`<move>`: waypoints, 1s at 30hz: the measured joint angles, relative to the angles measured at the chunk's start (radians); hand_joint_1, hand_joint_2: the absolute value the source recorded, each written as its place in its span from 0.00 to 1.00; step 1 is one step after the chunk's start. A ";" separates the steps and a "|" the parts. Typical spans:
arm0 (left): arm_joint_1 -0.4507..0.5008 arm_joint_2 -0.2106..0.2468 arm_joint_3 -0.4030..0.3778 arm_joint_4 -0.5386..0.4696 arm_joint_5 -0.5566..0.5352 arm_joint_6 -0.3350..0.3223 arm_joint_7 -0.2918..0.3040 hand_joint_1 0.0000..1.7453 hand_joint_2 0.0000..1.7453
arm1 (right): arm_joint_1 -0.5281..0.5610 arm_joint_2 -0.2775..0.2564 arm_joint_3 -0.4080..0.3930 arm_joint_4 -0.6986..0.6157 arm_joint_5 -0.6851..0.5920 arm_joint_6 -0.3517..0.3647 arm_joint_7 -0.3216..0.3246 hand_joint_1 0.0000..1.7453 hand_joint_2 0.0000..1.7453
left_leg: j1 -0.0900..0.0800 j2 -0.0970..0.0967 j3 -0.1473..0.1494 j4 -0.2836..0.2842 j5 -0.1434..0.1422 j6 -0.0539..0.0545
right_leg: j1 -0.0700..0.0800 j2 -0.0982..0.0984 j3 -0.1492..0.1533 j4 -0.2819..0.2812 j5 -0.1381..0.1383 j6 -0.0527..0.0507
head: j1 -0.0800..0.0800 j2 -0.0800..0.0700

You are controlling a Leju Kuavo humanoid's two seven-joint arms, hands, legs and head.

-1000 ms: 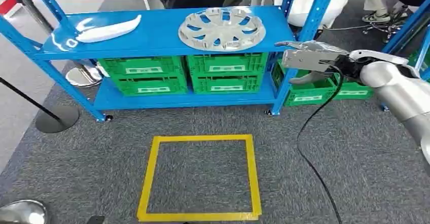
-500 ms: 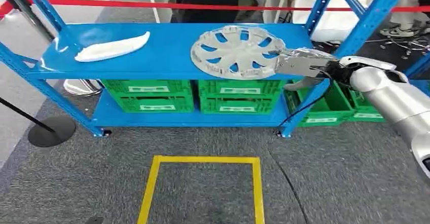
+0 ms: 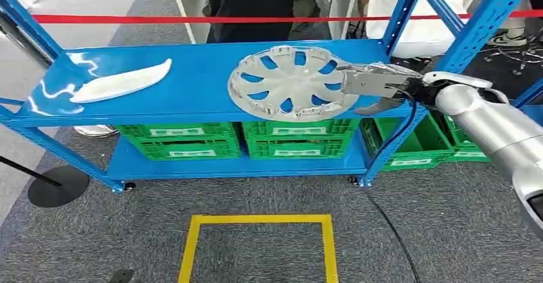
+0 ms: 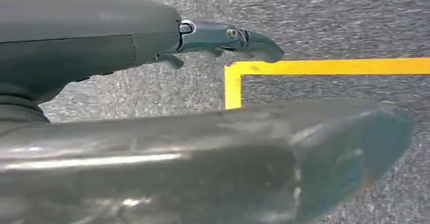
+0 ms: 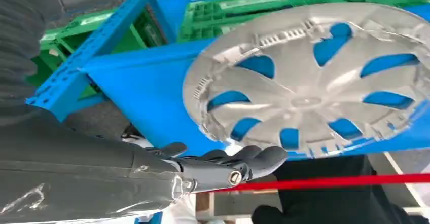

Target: Take the parts from the cabinet and place them on the table.

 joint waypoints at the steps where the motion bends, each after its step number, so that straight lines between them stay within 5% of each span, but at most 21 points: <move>1: -0.001 0.000 0.004 0.000 0.000 0.000 0.000 0.00 0.00 | -0.004 0.002 0.003 0.000 0.000 0.000 0.000 0.00 1.00 | -0.001 0.001 0.011 -0.029 -0.030 0.010 | 0.004 0.004 -0.006 0.004 -0.004 0.006 | 0.001 0.000; 2: -0.001 0.001 0.004 0.000 0.000 0.000 0.000 0.00 0.00 | -0.010 0.002 0.002 0.000 0.001 0.000 0.001 0.00 1.00 | 0.000 -0.001 0.009 -0.021 -0.021 0.022 | 0.005 0.005 -0.009 0.008 -0.011 0.014 | 0.002 0.000; 3: 0.000 0.000 0.005 0.000 0.000 0.001 -0.002 0.00 0.00 | -0.019 0.002 0.000 0.000 0.000 -0.001 0.000 0.00 1.00 | 0.001 0.000 0.010 -0.025 -0.018 0.018 | 0.009 0.004 -0.010 0.014 -0.023 0.005 | 0.003 0.000; 4: 0.000 -0.002 0.005 0.000 0.000 0.001 -0.002 0.00 0.00 | -0.029 0.003 0.000 0.000 0.000 -0.001 0.000 0.00 1.00 | 0.000 -0.002 0.010 -0.024 -0.018 0.018 | 0.009 0.003 -0.008 0.013 -0.023 -0.020 | 0.004 0.000; 14: -0.008 0.000 0.008 0.000 0.000 0.001 -0.002 0.00 0.00 | -0.091 0.016 0.003 -0.001 0.000 0.000 0.000 0.00 1.00 | -0.005 -0.005 0.011 -0.022 -0.012 0.034 | 0.003 -0.002 0.004 -0.006 -0.003 0.020 | 0.004 0.000; 19: -0.010 0.001 0.009 0.000 -0.001 0.003 -0.002 0.00 0.00 | -0.103 0.019 0.004 -0.001 -0.001 0.000 0.001 0.00 1.00 | -0.005 -0.005 0.011 -0.022 -0.011 0.036 | 0.002 -0.001 0.003 -0.006 -0.001 0.023 | 0.003 0.000; 23: -0.010 0.002 0.009 0.000 -0.001 0.000 -0.005 0.00 0.00 | -0.106 0.021 0.003 -0.002 -0.001 0.000 0.001 0.00 1.00 | -0.006 -0.004 0.012 -0.029 -0.008 0.057 | 0.000 0.001 0.005 -0.013 0.003 0.040 | 0.002 0.000; 25: -0.010 -0.001 0.009 0.000 0.000 -0.002 -0.007 0.00 0.00 | -0.110 0.020 0.001 -0.002 -0.002 0.001 0.001 0.00 1.00 | 0.005 0.001 0.026 -0.046 0.000 0.060 | 0.002 -0.001 -0.023 0.042 -0.036 0.043 | 0.008 0.000; 28: -0.013 -0.002 0.010 0.000 0.000 -0.003 -0.007 0.00 0.00 | -0.107 0.021 0.004 -0.002 -0.003 0.005 0.000 0.00 1.00 | 0.008 0.004 0.027 -0.044 -0.003 0.058 | -0.008 -0.004 -0.141 0.289 -0.142 0.055 | 0.010 0.000; 29: -0.012 -0.002 0.010 0.000 0.000 -0.005 -0.007 0.00 0.00 | -0.102 0.021 0.005 0.000 -0.002 0.005 0.002 0.00 1.00 | 0.010 0.004 0.028 -0.042 -0.005 0.055 | -0.011 -0.004 -0.163 0.330 -0.146 0.058 | 0.009 0.000; 30: -0.011 -0.002 0.010 0.000 0.000 -0.005 -0.007 0.00 0.00 | -0.099 0.021 0.005 0.000 -0.002 0.005 0.002 0.00 1.00 | 0.012 0.004 0.030 -0.039 -0.008 0.050 | -0.015 -0.004 -0.158 0.316 -0.127 0.061 | 0.010 0.000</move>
